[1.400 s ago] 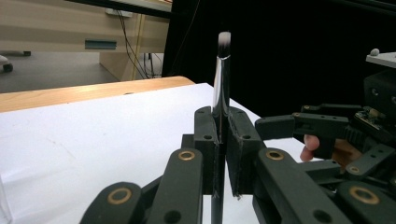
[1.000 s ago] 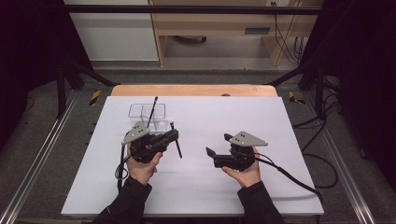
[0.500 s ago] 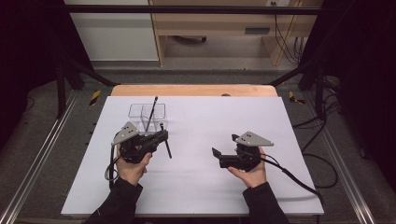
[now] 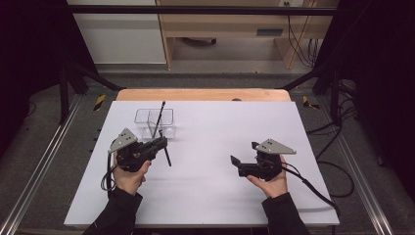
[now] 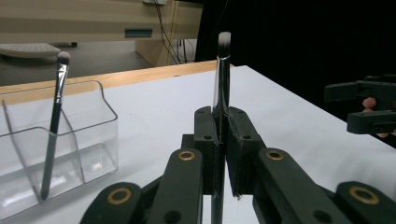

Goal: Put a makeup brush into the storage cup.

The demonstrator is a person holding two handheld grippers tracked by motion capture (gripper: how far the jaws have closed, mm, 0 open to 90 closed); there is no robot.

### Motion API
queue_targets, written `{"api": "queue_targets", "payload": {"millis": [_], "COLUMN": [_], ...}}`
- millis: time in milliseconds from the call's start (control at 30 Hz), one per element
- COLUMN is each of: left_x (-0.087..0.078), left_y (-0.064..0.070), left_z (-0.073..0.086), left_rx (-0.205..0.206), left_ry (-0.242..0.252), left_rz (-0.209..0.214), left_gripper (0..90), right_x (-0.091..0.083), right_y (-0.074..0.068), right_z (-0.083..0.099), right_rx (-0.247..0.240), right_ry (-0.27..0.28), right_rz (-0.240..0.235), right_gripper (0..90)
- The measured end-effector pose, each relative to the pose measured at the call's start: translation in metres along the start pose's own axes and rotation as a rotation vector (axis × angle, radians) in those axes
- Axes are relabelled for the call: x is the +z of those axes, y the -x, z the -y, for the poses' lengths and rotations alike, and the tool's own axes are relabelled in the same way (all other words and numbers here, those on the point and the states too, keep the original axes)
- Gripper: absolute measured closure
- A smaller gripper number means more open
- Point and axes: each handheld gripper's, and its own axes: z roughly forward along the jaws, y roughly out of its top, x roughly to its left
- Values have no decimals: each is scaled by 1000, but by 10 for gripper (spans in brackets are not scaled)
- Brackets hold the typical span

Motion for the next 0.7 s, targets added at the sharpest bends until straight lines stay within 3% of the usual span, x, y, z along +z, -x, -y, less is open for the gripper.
{"api": "queue_targets", "payload": {"millis": [700], "left_x": [-7], "left_y": [-18], "left_z": [-11], "left_rx": [2], "left_ry": [-18], "left_rz": [-67], "left_gripper": [834], "right_x": [-12], "right_y": [19], "right_z": [13], "right_rx": [27], "right_ry": [-25], "right_rz": [40], "right_gripper": [106]}}
